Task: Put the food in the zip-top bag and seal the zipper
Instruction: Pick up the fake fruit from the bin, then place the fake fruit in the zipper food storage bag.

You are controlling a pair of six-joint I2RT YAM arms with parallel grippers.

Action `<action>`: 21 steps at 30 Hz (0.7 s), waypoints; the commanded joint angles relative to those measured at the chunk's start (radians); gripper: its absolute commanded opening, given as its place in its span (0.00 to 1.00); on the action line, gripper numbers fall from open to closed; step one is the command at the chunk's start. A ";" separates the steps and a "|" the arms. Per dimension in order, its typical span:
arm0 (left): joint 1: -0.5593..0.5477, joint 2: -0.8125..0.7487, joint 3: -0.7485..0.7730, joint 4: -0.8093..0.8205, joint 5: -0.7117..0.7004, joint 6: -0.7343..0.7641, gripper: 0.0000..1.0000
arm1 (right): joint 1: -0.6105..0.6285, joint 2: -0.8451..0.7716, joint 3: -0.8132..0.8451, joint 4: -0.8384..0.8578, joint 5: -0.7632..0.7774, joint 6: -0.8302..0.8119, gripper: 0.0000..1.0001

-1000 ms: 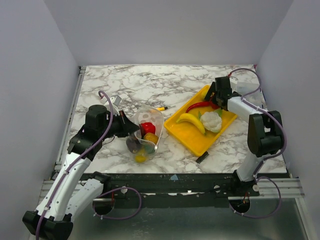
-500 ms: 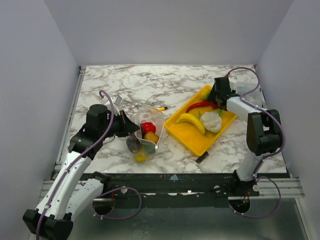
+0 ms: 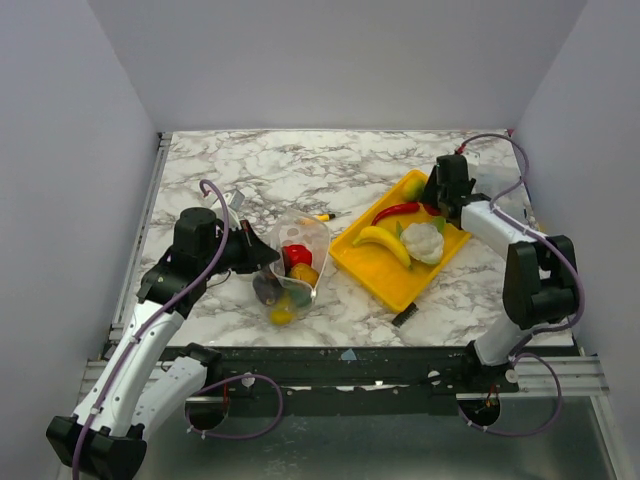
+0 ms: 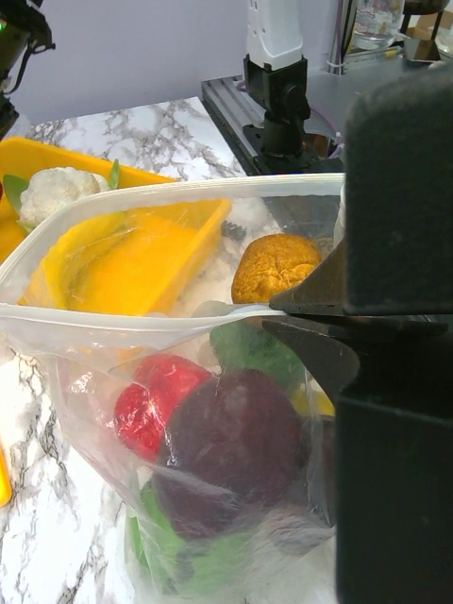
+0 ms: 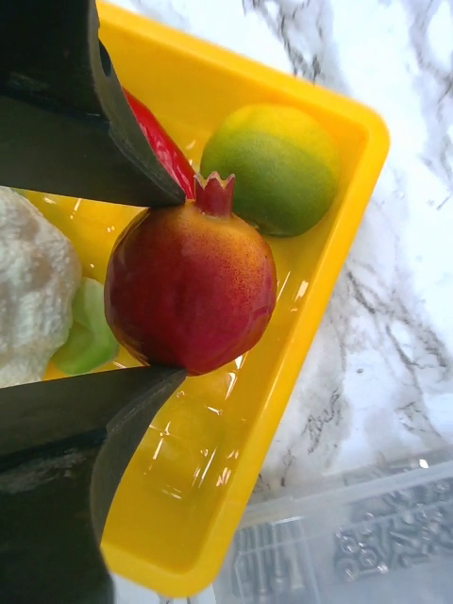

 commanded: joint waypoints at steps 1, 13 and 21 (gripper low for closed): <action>0.005 0.005 0.033 0.000 0.012 -0.005 0.00 | -0.008 -0.111 -0.029 0.034 -0.041 -0.027 0.12; 0.005 0.010 0.039 0.002 0.003 -0.010 0.00 | 0.048 -0.393 -0.061 -0.015 -0.495 0.036 0.01; 0.005 0.015 0.045 -0.005 0.001 -0.015 0.00 | 0.319 -0.532 -0.022 0.012 -0.607 0.112 0.01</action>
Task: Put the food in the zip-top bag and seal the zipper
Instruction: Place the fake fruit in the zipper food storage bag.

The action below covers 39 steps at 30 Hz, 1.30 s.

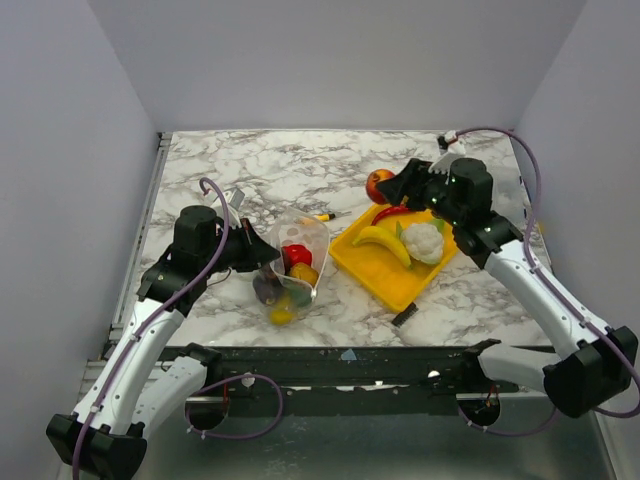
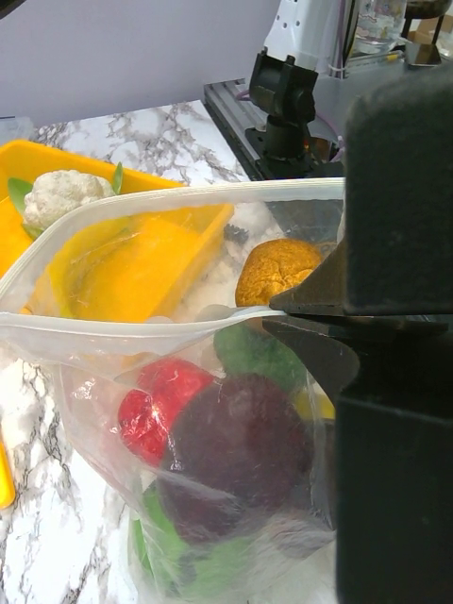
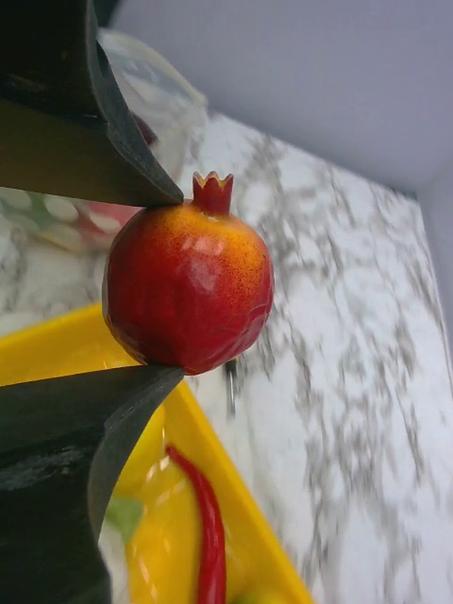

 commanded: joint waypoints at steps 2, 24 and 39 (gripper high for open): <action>0.005 0.003 0.037 -0.010 0.004 -0.007 0.00 | 0.220 -0.035 0.054 0.015 -0.101 0.051 0.01; 0.005 -0.026 0.030 -0.020 0.001 -0.012 0.00 | 0.620 0.272 0.313 -0.140 0.266 -0.036 0.52; 0.005 -0.050 0.029 -0.028 -0.034 -0.030 0.00 | 0.705 0.174 0.275 -0.252 0.297 0.023 0.87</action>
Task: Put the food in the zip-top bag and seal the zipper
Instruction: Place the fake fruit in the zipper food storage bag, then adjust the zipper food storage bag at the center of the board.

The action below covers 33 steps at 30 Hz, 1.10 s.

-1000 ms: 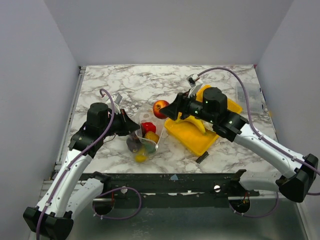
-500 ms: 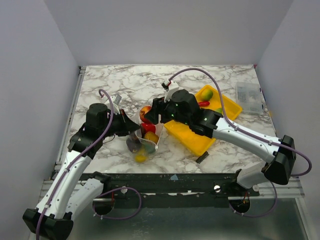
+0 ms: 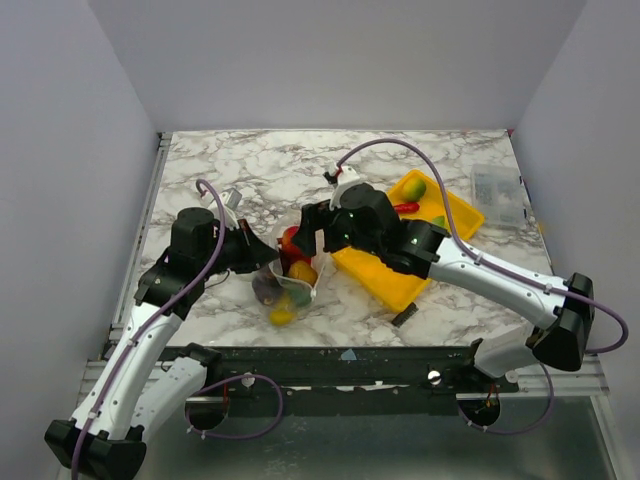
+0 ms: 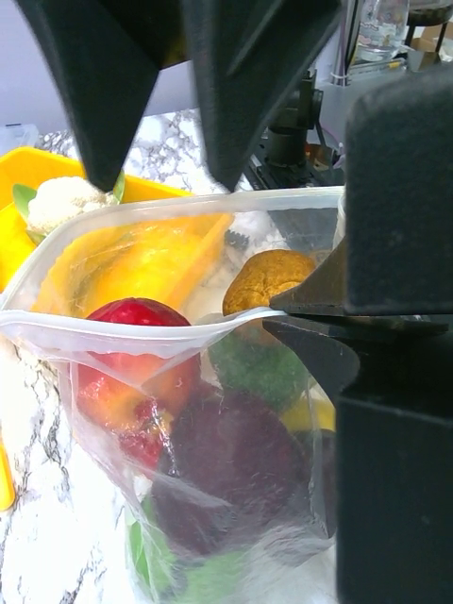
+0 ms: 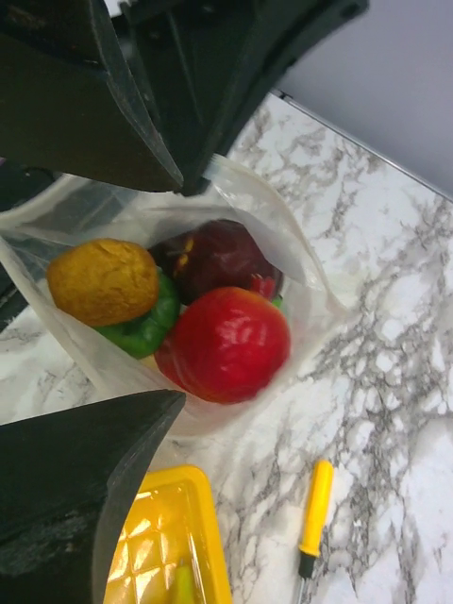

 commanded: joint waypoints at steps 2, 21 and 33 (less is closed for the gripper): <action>0.005 -0.041 0.025 -0.015 -0.047 -0.016 0.00 | 0.128 -0.114 -0.069 -0.049 0.080 0.046 0.87; 0.005 -0.051 0.024 -0.006 -0.064 -0.047 0.00 | 0.516 -0.003 -0.054 -0.297 0.714 0.321 0.69; 0.005 -0.132 0.008 -0.048 -0.163 -0.066 0.00 | 0.368 -0.045 -0.195 0.250 0.601 -0.162 0.00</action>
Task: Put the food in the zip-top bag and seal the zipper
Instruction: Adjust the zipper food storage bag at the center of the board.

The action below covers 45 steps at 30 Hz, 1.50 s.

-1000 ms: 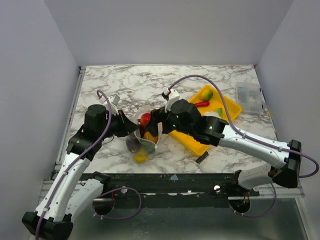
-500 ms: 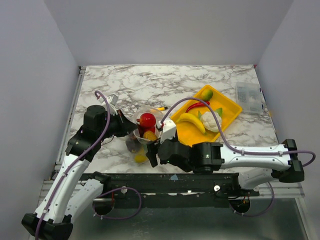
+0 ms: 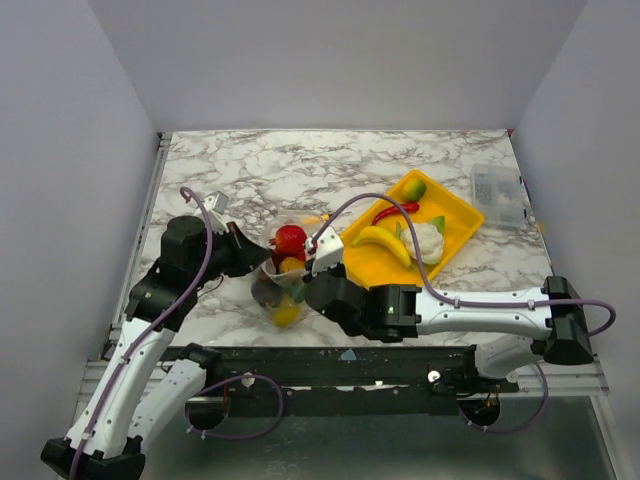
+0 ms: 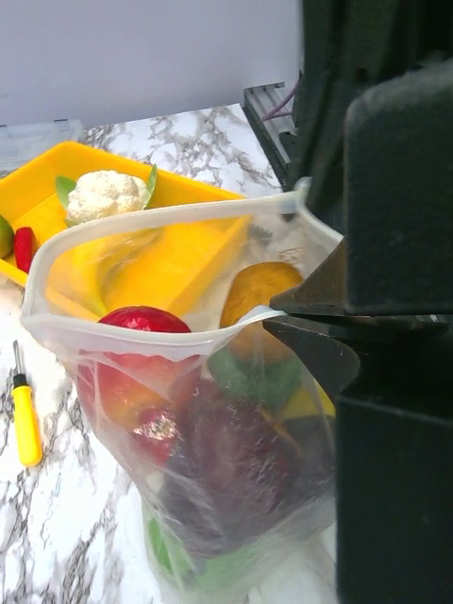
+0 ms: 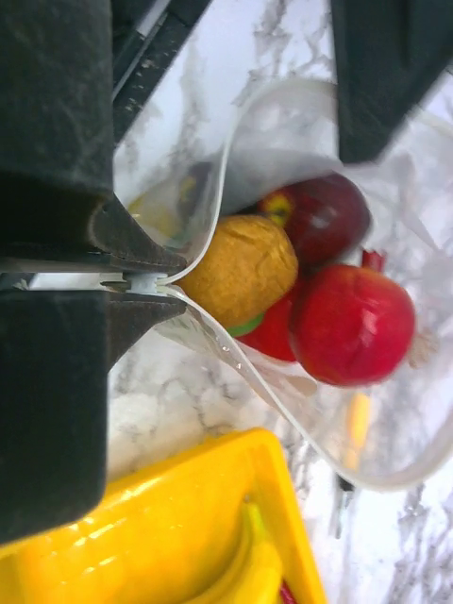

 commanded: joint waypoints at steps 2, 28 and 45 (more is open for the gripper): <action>0.005 -0.088 0.014 -0.046 -0.127 -0.023 0.00 | -0.111 -0.055 -0.043 0.325 -0.193 -0.345 0.00; -0.150 -0.213 -0.194 0.544 0.396 0.833 0.99 | -0.342 -0.324 -0.334 0.348 -1.022 -0.764 0.00; -0.361 0.173 0.037 0.139 0.433 1.200 0.93 | -0.343 -0.417 -0.366 0.313 -0.995 -0.753 0.00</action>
